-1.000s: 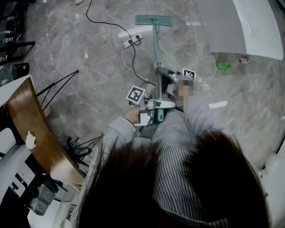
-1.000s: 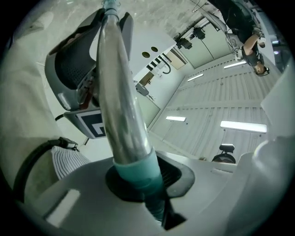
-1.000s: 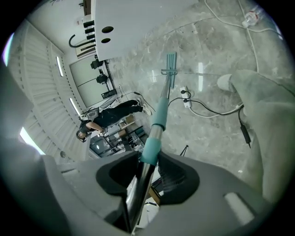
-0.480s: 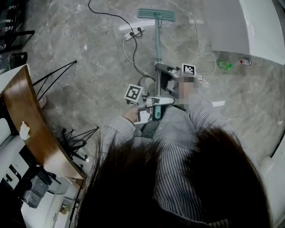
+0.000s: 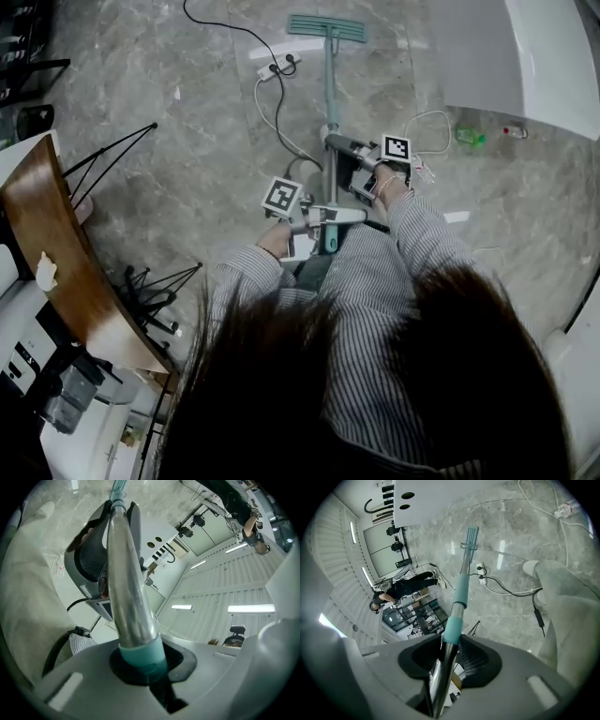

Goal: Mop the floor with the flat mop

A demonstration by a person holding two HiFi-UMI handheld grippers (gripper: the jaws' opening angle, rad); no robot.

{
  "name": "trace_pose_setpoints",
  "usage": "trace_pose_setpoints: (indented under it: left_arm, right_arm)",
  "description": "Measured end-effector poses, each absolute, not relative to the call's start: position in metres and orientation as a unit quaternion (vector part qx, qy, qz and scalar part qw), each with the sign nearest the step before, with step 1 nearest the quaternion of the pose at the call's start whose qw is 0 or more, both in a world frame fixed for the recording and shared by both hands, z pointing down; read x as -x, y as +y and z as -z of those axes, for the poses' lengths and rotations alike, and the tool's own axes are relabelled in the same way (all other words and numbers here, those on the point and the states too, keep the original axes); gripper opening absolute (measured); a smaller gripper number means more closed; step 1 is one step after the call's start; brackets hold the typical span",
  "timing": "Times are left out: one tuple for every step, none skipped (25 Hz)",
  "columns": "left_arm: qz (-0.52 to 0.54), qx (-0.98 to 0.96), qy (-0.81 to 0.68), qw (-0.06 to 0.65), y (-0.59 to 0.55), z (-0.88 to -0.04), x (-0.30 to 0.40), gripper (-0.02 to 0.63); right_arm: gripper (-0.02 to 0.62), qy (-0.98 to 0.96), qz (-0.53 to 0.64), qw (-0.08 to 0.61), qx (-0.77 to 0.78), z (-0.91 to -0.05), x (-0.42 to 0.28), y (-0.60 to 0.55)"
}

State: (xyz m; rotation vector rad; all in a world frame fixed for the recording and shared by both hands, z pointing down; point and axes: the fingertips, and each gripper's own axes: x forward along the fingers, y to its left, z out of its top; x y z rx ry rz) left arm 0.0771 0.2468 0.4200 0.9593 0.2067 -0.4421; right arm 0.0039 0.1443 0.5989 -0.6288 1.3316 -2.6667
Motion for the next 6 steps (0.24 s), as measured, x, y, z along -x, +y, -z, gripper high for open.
trace_pose_setpoints:
  left_arm:
    - [0.208, -0.457, 0.099, 0.859, 0.248, -0.420, -0.079, 0.018]
    - [0.206, -0.457, 0.100, 0.859, 0.250, -0.420, -0.081, 0.018]
    - [0.204, -0.457, 0.101, 0.860, 0.251, -0.420, -0.083, 0.017]
    - [0.203, -0.457, 0.101, 0.860, 0.251, -0.419, -0.085, 0.017]
    - [0.201, -0.457, 0.102, 0.860, 0.252, -0.419, -0.088, 0.017]
    - [0.199, -0.457, 0.102, 0.861, 0.253, -0.419, -0.090, 0.017]
  right_arm:
    - [0.129, 0.436, 0.875, 0.048, 0.206, -0.599, -0.005, 0.145]
    - [0.129, 0.436, 0.875, 0.047, 0.205, -0.599, -0.007, 0.146]
    - [0.129, 0.437, 0.875, 0.046, 0.205, -0.599, -0.009, 0.147]
    - [0.129, 0.437, 0.875, 0.045, 0.204, -0.599, -0.011, 0.148]
    - [0.128, 0.437, 0.875, 0.043, 0.203, -0.598, -0.013, 0.148]
    - [0.129, 0.437, 0.876, 0.041, 0.202, -0.598, -0.015, 0.149]
